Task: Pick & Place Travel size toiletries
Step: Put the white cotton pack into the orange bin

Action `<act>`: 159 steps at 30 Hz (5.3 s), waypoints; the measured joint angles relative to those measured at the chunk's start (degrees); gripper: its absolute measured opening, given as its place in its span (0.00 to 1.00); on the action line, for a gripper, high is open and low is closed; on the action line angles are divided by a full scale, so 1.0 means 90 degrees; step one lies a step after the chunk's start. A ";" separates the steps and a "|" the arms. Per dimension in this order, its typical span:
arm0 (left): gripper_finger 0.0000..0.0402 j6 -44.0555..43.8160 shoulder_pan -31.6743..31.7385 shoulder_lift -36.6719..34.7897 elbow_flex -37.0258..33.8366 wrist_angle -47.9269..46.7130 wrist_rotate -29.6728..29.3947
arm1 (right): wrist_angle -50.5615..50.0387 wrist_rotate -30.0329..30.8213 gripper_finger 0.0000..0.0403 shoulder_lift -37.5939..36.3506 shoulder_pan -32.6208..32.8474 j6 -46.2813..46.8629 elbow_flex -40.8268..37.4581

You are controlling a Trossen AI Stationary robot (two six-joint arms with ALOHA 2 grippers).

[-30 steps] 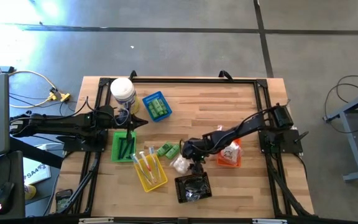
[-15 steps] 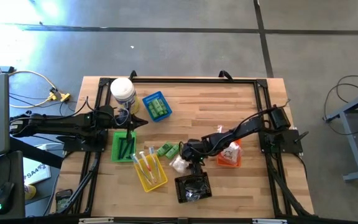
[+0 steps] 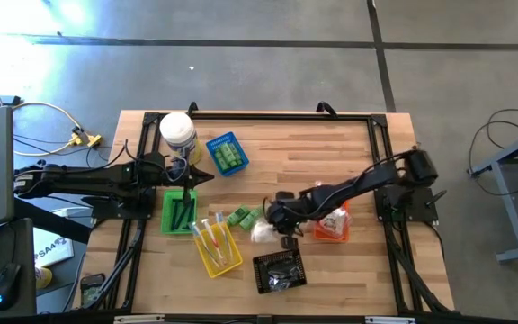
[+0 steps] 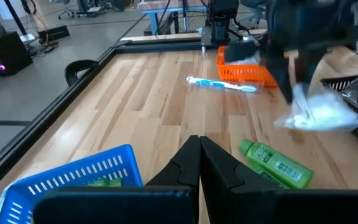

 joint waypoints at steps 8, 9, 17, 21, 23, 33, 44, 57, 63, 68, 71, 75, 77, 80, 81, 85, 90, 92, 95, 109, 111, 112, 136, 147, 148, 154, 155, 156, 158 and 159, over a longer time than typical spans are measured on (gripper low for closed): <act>0.00 -0.0008 -0.0002 0.0000 0.0000 -0.0003 0.0020 | -0.0080 -0.0484 0.09 -0.1545 -0.0017 -0.0834 -0.0032; 0.00 -0.0011 0.0000 0.0000 0.0000 0.0001 0.0044 | -0.0061 -0.0553 0.07 -0.1757 -0.0040 -0.0933 -0.0056; 0.00 -0.0088 0.0000 0.0000 0.0000 0.0001 0.0060 | 0.0248 -0.0924 0.10 -0.3564 -0.0395 -0.1287 -0.0590; 0.00 -0.0140 -0.0002 0.0000 0.0000 0.0001 0.0060 | 0.0271 -0.0927 0.11 -0.4521 -0.0523 -0.1299 -0.1046; 0.00 -0.0143 0.0000 0.0002 0.0000 0.0001 0.0060 | 0.0393 -0.0946 0.09 -0.5007 -0.0559 -0.1307 -0.1345; 0.00 -0.0160 0.0000 0.0000 0.0000 0.0001 0.0058 | 0.1390 -0.0689 0.09 -0.7385 -0.0877 -0.0983 -0.3173; 0.00 -0.0185 0.0000 0.0000 0.0000 0.0003 0.0058 | 0.1383 -0.0127 0.07 -0.9635 -0.0920 -0.0642 -0.4401; 0.00 -0.0219 0.0000 0.0001 -0.0002 0.0003 0.0055 | 0.0261 0.1032 0.07 -1.0725 -0.0918 -0.0634 -0.4375; 0.00 -0.0297 -0.0002 0.0000 -0.0002 0.0003 0.0053 | -0.1445 0.1406 0.07 -1.0049 -0.0918 -0.0316 -0.3468; 0.00 -0.0310 0.0000 0.0005 -0.0002 0.0003 0.0036 | -0.3040 0.1382 0.07 -0.8918 -0.0918 0.0421 -0.2479; 0.00 -0.0309 0.0000 0.0005 -0.0002 0.0004 0.0036 | -0.3684 0.1183 0.07 -0.8168 -0.0920 0.0757 -0.2131; 0.00 -0.0311 0.0000 0.0005 -0.0002 0.0003 0.0036 | -0.4311 0.0953 0.07 -0.7450 -0.0918 0.1101 -0.2056; 0.00 -0.0311 0.0000 0.0009 -0.0002 0.0003 0.0036 | -0.4322 0.0735 0.07 -0.7165 -0.0897 0.1160 -0.2055; 0.00 -0.0311 0.0000 0.0013 -0.0002 0.0003 0.0037 | -0.4249 0.0316 0.07 -0.6866 -0.0776 0.1215 -0.2055; 0.00 -0.0311 0.0000 0.0012 -0.0002 0.0003 0.0038 | -0.4222 0.0237 0.07 -0.6755 -0.0717 0.1296 -0.2052; 0.00 -0.0311 0.0000 0.0012 -0.0002 0.0003 0.0038 | -0.4404 0.0332 0.07 -0.6424 -0.0367 0.1889 -0.2050; 0.00 -0.0311 0.0000 0.0012 -0.0002 0.0003 0.0043 | -0.4428 0.0350 0.07 -0.5819 0.0206 0.2395 -0.2050; 0.00 -0.0311 0.0000 0.0015 -0.0002 0.0001 0.0043 | -0.4402 0.0431 0.07 -0.5515 0.0402 0.2551 -0.2050; 0.00 -0.0307 0.0000 0.0012 -0.0002 0.0001 0.0060 | -0.4549 0.0895 0.07 -0.5097 0.0674 0.2856 -0.2050; 0.00 -0.0296 0.0000 0.0014 -0.0002 -0.0002 0.0058 | -0.4624 0.1411 0.07 -0.3216 0.1525 0.3227 -0.2050; 0.00 -0.0288 0.0000 0.0012 -0.0002 -0.0002 0.0058 | -0.4621 0.1382 0.08 -0.3068 0.1530 0.3227 -0.2050; 0.00 -0.0286 0.0000 0.0013 -0.0002 -0.0001 0.0058 | -0.4623 0.1342 0.08 -0.3024 0.1529 0.3227 -0.2050; 0.00 -0.0241 0.0000 0.0012 -0.0002 0.0027 0.0050 | -0.5528 0.0878 0.52 -0.3493 0.1523 0.2880 -0.1473; 0.00 -0.0243 0.0000 0.0012 -0.0002 0.0025 0.0029 | -0.4269 0.3019 0.35 -0.4745 0.1964 0.3151 -0.1495; 0.00 -0.0243 0.0000 0.0012 -0.0002 0.0025 0.0030 | -0.4028 0.3292 0.30 -0.4896 0.2054 0.3150 -0.1572; 0.00 -0.0245 0.0000 0.0012 -0.0002 0.0010 0.0033 | -0.3744 0.3210 0.02 -0.5227 0.2217 0.3487 -0.2312; 0.00 -0.0243 0.0000 0.0012 -0.0002 0.0009 0.0033 | -0.3655 0.3234 0.02 -0.5218 0.2192 0.3504 -0.2406; 0.00 -0.0244 0.0000 0.0012 -0.0002 0.0009 0.0033 | -0.3472 0.3225 0.01 -0.5198 0.2163 0.3468 -0.2474; 0.00 -0.0243 0.0000 0.0012 -0.0002 0.0008 0.0033 | -0.2967 0.3155 0.01 -0.5153 0.2119 0.3307 -0.2562; 0.00 -0.0243 0.0000 0.0012 -0.0002 0.0010 0.0035 | -0.2755 0.3099 0.01 -0.5123 0.2118 0.3216 -0.2617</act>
